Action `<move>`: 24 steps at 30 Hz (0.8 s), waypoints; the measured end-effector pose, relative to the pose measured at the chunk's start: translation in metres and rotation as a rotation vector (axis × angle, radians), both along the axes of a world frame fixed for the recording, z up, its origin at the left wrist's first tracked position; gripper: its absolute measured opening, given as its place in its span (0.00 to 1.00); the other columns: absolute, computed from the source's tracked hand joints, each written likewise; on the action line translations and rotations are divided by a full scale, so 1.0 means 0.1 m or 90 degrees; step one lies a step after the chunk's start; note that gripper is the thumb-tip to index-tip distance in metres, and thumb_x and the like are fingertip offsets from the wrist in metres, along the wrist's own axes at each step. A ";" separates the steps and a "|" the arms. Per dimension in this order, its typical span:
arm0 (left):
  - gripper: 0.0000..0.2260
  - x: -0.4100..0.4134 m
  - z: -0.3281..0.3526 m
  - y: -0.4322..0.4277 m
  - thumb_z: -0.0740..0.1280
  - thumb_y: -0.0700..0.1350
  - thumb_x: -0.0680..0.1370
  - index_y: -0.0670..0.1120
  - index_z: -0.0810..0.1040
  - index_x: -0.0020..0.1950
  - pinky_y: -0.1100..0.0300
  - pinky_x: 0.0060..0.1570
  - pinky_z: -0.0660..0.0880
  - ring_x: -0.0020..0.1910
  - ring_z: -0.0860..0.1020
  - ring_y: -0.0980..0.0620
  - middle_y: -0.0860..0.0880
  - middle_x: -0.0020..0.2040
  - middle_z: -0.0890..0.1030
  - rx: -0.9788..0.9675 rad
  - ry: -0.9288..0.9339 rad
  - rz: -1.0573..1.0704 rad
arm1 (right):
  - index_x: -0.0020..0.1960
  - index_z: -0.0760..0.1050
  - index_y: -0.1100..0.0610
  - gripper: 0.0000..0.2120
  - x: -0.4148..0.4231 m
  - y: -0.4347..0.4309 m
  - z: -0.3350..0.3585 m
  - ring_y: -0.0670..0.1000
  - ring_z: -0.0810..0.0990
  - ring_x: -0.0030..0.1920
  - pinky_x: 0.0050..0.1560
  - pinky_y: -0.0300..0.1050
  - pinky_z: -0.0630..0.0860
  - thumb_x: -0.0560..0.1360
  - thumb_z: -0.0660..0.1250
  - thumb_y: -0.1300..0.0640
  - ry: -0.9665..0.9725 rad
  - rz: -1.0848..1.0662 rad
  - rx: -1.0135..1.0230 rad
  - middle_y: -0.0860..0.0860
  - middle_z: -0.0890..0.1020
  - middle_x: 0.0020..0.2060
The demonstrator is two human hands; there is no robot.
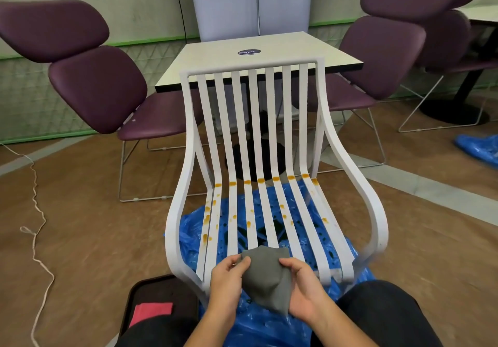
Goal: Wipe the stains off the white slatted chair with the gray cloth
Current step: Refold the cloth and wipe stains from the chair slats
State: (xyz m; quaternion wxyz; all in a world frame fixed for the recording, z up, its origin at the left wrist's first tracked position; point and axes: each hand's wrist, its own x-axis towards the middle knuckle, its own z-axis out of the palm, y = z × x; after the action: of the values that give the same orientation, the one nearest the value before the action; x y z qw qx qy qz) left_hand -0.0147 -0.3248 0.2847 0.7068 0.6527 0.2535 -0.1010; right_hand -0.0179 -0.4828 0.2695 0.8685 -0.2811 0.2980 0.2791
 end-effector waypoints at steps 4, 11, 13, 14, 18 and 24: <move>0.06 0.02 0.00 0.03 0.68 0.37 0.79 0.39 0.82 0.54 0.41 0.63 0.75 0.56 0.81 0.44 0.44 0.49 0.86 -0.107 0.012 0.061 | 0.72 0.70 0.64 0.28 0.00 0.00 -0.03 0.66 0.73 0.68 0.70 0.65 0.67 0.83 0.51 0.46 0.036 -0.031 0.080 0.67 0.76 0.66; 0.14 0.00 -0.03 0.14 0.67 0.41 0.79 0.34 0.80 0.61 0.44 0.62 0.75 0.60 0.80 0.38 0.36 0.57 0.83 -0.311 0.109 0.098 | 0.66 0.76 0.69 0.20 -0.06 0.04 0.06 0.67 0.78 0.64 0.66 0.66 0.72 0.76 0.69 0.62 -0.073 0.094 -0.025 0.67 0.80 0.61; 0.18 -0.03 -0.01 0.19 0.70 0.46 0.78 0.32 0.81 0.59 0.43 0.62 0.76 0.60 0.80 0.36 0.34 0.56 0.83 -0.371 0.186 0.062 | 0.67 0.74 0.68 0.21 -0.06 0.06 0.08 0.66 0.81 0.58 0.57 0.63 0.79 0.74 0.69 0.66 -0.063 0.089 -0.076 0.68 0.81 0.59; 0.21 -0.03 0.00 0.22 0.73 0.49 0.76 0.30 0.81 0.57 0.43 0.59 0.78 0.56 0.82 0.35 0.34 0.52 0.83 -0.394 0.216 0.038 | 0.67 0.73 0.67 0.21 -0.07 0.07 0.09 0.66 0.82 0.56 0.53 0.61 0.80 0.75 0.68 0.67 -0.063 0.085 -0.084 0.68 0.81 0.58; 0.21 -0.03 -0.05 0.30 0.80 0.51 0.64 0.36 0.81 0.45 0.65 0.17 0.66 0.23 0.70 0.52 0.45 0.34 0.74 -0.434 0.288 -0.028 | 0.69 0.73 0.60 0.20 -0.03 0.06 0.09 0.66 0.82 0.56 0.50 0.61 0.81 0.78 0.64 0.67 -0.076 0.049 -0.057 0.66 0.81 0.60; 0.19 -0.04 0.04 0.18 0.74 0.46 0.73 0.38 0.83 0.61 0.46 0.52 0.81 0.53 0.83 0.38 0.38 0.55 0.84 -0.344 0.180 -0.047 | 0.70 0.72 0.60 0.19 -0.05 0.06 0.06 0.68 0.78 0.63 0.64 0.66 0.74 0.80 0.62 0.66 -0.115 0.074 -0.063 0.66 0.80 0.62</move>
State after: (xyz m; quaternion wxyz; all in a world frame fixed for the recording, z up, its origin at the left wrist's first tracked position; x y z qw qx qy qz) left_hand -0.0185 -0.3063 0.2883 0.8083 0.4290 0.2898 -0.2803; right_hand -0.0227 -0.4769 0.2752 0.8592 -0.3646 0.2151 0.2874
